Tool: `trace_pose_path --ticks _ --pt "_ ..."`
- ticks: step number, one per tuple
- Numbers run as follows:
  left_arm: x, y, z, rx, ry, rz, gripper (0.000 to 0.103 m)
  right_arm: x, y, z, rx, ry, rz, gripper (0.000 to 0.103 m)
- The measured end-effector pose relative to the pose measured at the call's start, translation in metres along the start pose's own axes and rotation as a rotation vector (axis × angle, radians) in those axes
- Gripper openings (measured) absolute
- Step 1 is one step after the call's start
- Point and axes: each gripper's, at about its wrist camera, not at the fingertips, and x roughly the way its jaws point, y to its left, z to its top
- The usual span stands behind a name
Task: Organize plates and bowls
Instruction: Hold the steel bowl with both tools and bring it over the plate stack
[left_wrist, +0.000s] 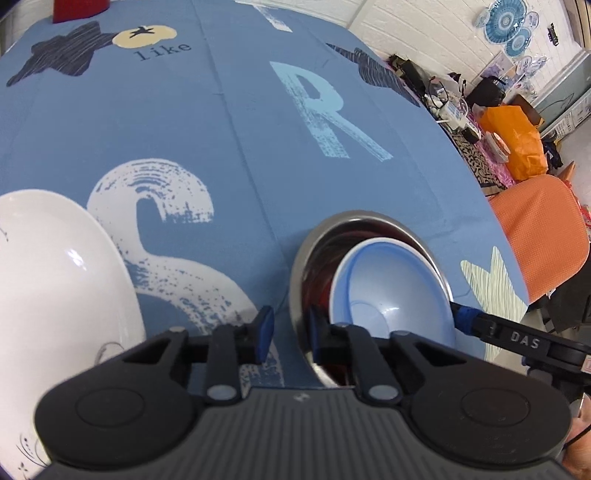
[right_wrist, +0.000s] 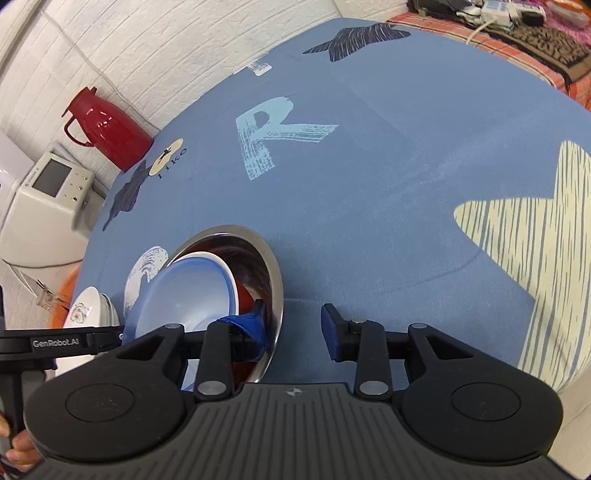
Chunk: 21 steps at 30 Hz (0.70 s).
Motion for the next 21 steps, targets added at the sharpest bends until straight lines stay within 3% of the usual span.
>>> trace_pose_path --ticks 6,9,13,15,17,21 --pt "-0.001 0.003 -0.002 -0.023 0.003 -0.015 0.008 0.004 -0.009 0.005 -0.033 0.030 0.013 0.030" --pt "-0.001 0.003 -0.002 -0.025 0.001 -0.011 0.008 0.003 -0.004 0.007 -0.050 0.052 0.000 0.030" --pt "-0.001 0.008 -0.003 -0.039 0.002 -0.030 0.008 -0.001 0.002 0.001 -0.152 0.002 0.033 0.012" --pt "-0.002 0.008 -0.003 -0.046 0.004 -0.033 0.008 0.000 0.000 0.002 -0.129 0.005 0.052 0.008" --pt "-0.002 0.007 -0.003 -0.045 0.003 -0.043 0.000 0.000 -0.002 0.003 -0.096 0.009 0.064 0.005" --pt "-0.002 0.004 -0.001 -0.070 0.004 -0.038 0.000 0.000 -0.003 0.007 -0.027 0.059 0.074 0.004"
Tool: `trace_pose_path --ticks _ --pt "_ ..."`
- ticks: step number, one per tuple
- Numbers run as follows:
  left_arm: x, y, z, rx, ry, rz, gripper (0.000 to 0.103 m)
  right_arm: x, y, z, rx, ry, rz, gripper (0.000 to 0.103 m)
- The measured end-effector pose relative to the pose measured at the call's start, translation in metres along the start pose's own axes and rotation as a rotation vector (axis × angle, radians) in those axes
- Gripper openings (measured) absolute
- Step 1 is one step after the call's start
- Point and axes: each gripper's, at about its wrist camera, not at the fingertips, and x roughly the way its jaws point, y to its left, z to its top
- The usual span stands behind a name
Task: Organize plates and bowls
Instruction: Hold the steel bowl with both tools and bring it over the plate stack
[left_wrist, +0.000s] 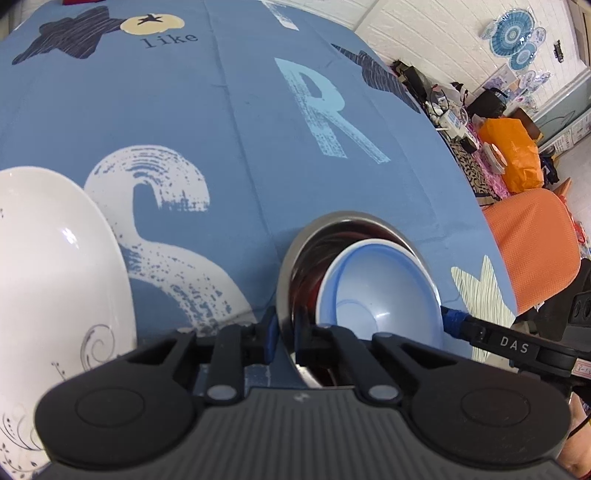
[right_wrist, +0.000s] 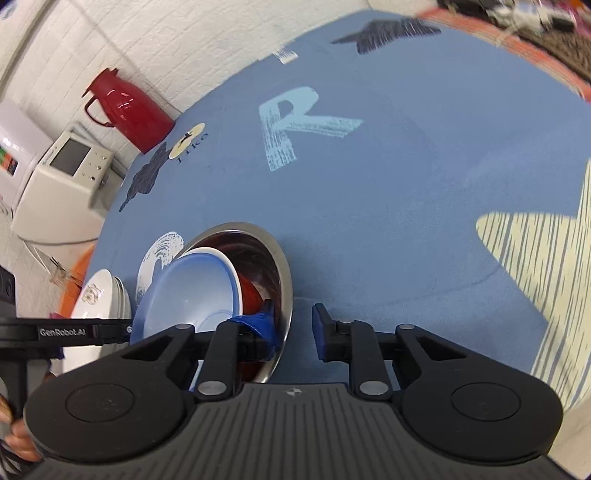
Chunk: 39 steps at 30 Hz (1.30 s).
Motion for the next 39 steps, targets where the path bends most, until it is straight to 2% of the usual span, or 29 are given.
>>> trace_pose_path --ticks 4,7,9,11,14,17,18,19,24,26,30,32,34,36,39 --pt "0.002 0.000 0.006 -0.020 0.010 0.003 0.000 0.003 -0.005 0.004 0.081 0.044 0.022 0.004" --pt "0.003 -0.005 0.010 -0.019 0.008 0.025 0.000 0.007 -0.002 0.007 0.095 0.063 0.002 0.004" --pt "0.002 -0.010 0.016 -0.004 -0.002 0.055 0.000 0.007 0.000 0.012 0.111 0.066 0.006 0.003" --pt "0.001 -0.011 0.025 -0.004 -0.001 0.053 0.000 0.006 -0.001 0.021 0.142 0.046 0.022 0.003" --pt "0.002 -0.008 0.036 -0.020 0.017 0.028 0.000 0.009 0.003 0.033 0.105 0.055 0.013 0.004" --pt "0.014 -0.004 0.039 -0.014 0.042 0.032 0.000 0.021 0.000 0.033 0.068 0.093 0.002 0.005" --pt "0.015 0.000 0.039 -0.021 0.036 0.013 0.000 0.024 0.000 0.031 0.042 0.107 -0.009 0.007" --pt "0.015 0.003 0.038 -0.023 0.036 -0.003 0.000 0.025 0.001 0.028 0.004 0.105 -0.015 0.005" --pt "0.012 0.005 0.032 0.021 0.008 -0.017 0.000 0.021 0.005 0.019 -0.089 0.056 -0.015 0.008" --pt "0.011 0.005 0.029 0.026 -0.006 -0.019 0.000 0.020 0.007 0.016 -0.154 0.012 -0.032 0.012" --pt "0.011 0.006 0.030 0.013 -0.008 -0.020 0.000 0.021 0.006 0.019 -0.155 0.019 -0.036 0.014" --pt "0.011 0.005 0.029 0.022 -0.013 -0.014 0.000 0.021 0.008 0.020 -0.161 0.031 -0.043 0.013" --pt "0.011 0.004 0.029 0.024 -0.005 -0.009 0.000 0.022 0.004 0.019 -0.182 0.022 0.002 0.007" --pt "0.011 0.005 0.029 0.009 0.003 -0.017 0.000 0.023 -0.002 0.019 -0.148 0.022 0.050 0.003" --pt "0.012 0.003 0.030 -0.002 0.007 -0.011 0.000 0.024 0.003 0.019 -0.140 0.027 0.057 0.000"
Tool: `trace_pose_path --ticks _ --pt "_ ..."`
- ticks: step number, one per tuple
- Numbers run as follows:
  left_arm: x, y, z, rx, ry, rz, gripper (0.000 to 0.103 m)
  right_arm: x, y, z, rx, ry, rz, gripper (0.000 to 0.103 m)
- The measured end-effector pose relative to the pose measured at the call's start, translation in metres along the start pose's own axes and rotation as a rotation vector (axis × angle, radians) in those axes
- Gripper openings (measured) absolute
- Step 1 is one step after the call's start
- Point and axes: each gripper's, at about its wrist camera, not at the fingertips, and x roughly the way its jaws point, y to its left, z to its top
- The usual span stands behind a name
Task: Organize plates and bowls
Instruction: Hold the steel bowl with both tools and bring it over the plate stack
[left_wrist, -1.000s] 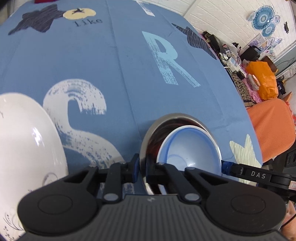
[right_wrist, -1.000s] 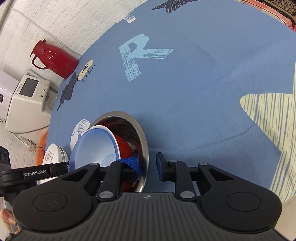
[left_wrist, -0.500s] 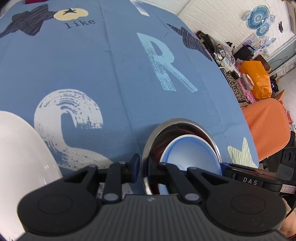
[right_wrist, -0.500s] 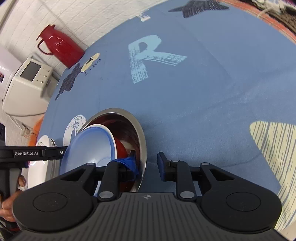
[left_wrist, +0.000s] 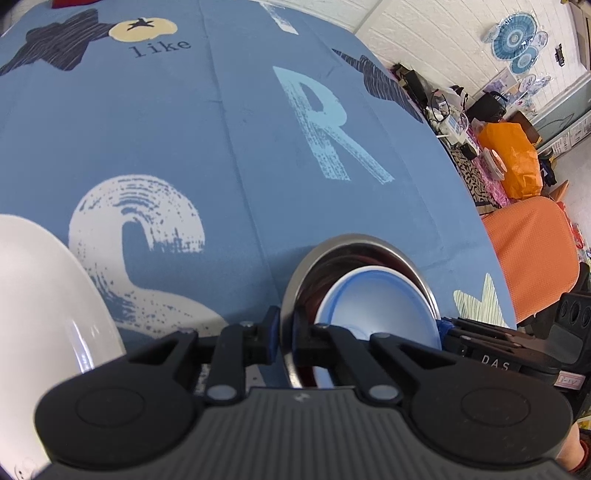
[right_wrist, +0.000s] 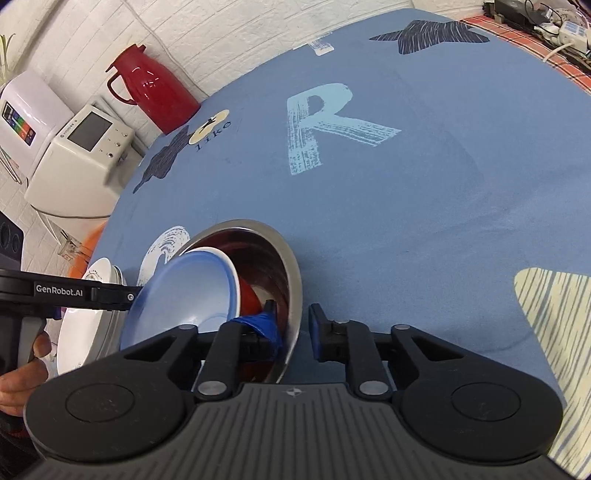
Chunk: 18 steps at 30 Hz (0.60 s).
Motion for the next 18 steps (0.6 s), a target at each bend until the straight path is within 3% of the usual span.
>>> trace_pose_path --ticks 4,8,18 --pt "0.000 -0.002 0.010 -0.022 0.012 0.003 0.000 0.006 -0.007 0.012 0.124 0.072 0.021 0.000" --pt "-0.004 -0.003 0.022 -0.029 -0.001 0.014 0.000 0.011 -0.003 0.022 0.151 0.147 0.026 0.000" --pt "-0.025 0.011 0.048 -0.053 -0.020 0.029 0.000 0.019 0.021 0.055 0.173 0.196 0.010 0.000"
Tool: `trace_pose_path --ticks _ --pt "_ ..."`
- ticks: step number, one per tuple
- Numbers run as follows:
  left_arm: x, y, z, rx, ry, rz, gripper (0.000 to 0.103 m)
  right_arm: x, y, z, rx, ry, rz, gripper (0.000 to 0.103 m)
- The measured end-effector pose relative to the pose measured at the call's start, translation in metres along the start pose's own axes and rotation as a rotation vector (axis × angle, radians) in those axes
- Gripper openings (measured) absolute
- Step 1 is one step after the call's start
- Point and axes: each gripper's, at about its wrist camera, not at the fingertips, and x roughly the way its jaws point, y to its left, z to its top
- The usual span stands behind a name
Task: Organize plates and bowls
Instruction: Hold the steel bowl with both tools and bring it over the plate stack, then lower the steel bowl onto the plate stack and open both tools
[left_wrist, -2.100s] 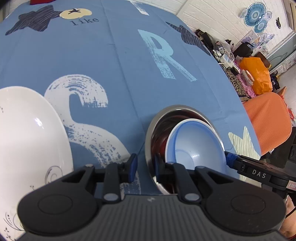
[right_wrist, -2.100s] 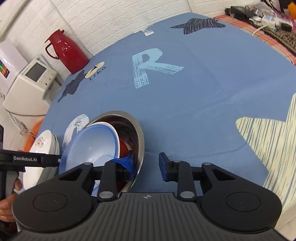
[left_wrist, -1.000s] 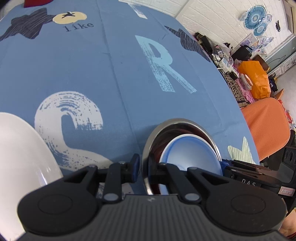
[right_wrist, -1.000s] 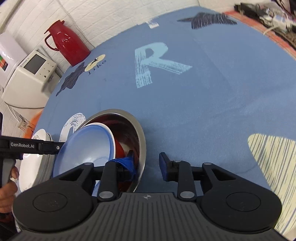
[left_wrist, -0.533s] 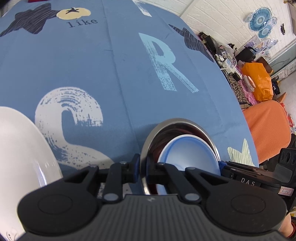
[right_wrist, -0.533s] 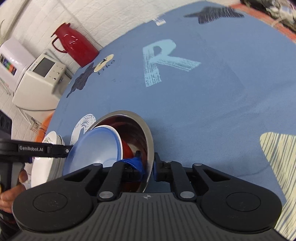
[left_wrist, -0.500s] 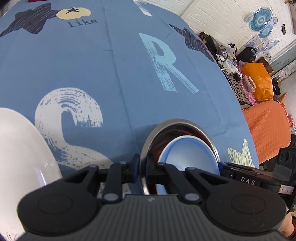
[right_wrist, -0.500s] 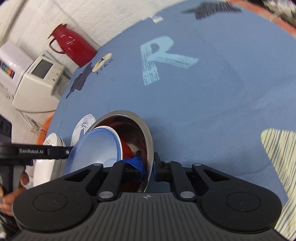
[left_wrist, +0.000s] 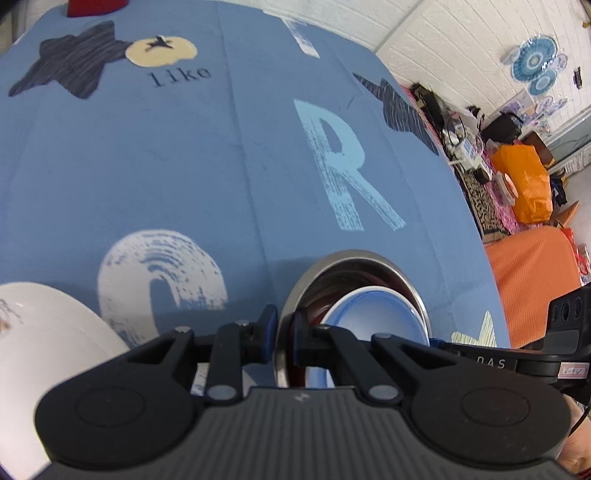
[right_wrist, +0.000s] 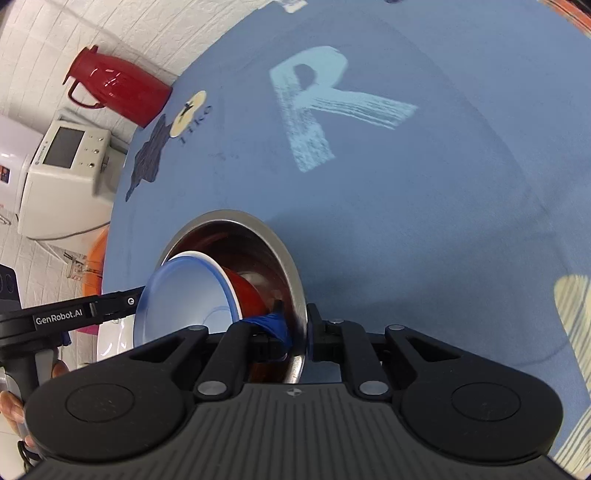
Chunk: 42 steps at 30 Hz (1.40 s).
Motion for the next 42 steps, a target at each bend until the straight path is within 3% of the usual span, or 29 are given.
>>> trace_pose_path --ticks 6,12,17,27,33,42 --pt "-0.061 0.031 -0.006 -0.045 -0.097 0.054 0.000 0.004 0.067 0.002 -0.150 0.015 0.020 0.000" --pt "-0.128 0.085 -0.040 -0.132 -0.193 0.139 0.000 0.031 0.145 -0.017 -0.315 0.063 0.065 0.000" --pt "-0.146 0.127 -0.070 -0.200 -0.208 0.202 0.000 0.064 0.191 -0.038 -0.428 0.124 0.038 0.000" --pt "-0.129 0.162 -0.086 -0.233 -0.184 0.201 0.000 0.097 0.209 -0.056 -0.488 0.154 -0.061 0.000" --pt "-0.124 0.161 -0.087 -0.212 -0.192 0.195 0.000 0.099 0.209 -0.056 -0.504 0.136 -0.083 0.000" --pt "-0.132 0.154 -0.089 -0.179 -0.233 0.244 0.000 0.101 0.212 -0.058 -0.574 0.113 -0.103 0.001"
